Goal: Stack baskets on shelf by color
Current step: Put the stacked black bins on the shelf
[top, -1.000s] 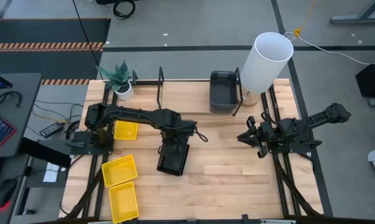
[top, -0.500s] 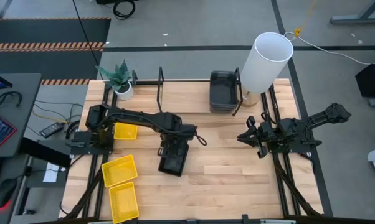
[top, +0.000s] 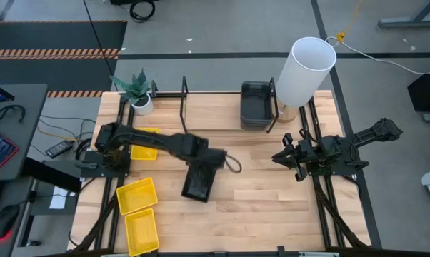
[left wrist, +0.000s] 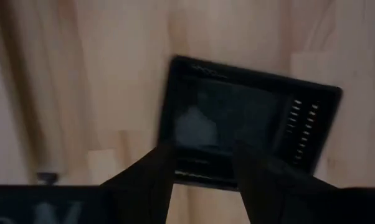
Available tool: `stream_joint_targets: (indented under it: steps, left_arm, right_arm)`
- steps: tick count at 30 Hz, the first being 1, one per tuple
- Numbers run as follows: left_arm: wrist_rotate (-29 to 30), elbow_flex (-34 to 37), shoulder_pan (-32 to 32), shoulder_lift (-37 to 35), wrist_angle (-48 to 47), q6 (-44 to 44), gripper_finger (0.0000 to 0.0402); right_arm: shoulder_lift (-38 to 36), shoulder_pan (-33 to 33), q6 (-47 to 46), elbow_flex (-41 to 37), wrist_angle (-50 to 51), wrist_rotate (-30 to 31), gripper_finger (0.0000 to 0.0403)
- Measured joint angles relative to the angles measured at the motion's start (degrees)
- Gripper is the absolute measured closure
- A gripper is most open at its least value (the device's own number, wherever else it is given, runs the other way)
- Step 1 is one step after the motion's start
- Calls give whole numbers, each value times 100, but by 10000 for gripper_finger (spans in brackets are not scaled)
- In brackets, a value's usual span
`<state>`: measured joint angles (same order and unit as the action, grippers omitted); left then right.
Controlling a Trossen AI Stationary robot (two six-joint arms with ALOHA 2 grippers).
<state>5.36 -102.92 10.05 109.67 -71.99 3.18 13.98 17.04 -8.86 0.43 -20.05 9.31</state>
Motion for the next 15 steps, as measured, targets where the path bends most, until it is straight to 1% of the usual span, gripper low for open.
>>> stream_joint_targets:
  steps: [4,9,13,15]
  left_arm:
    - [59,464,491,4,254,549,221]
    - [108,1020,1028,7,430,934,178]
    - [136,1340,1244,7,775,1152,140]
    - [223,1442,1299,7,1027,1150,127]
  right_arm:
    - [0,0,0,0,0,1,347]
    - [0,0,0,0,0,0,347]
    - [0,0,0,0,0,-1,347]
    - [0,0,0,0,0,0,347]
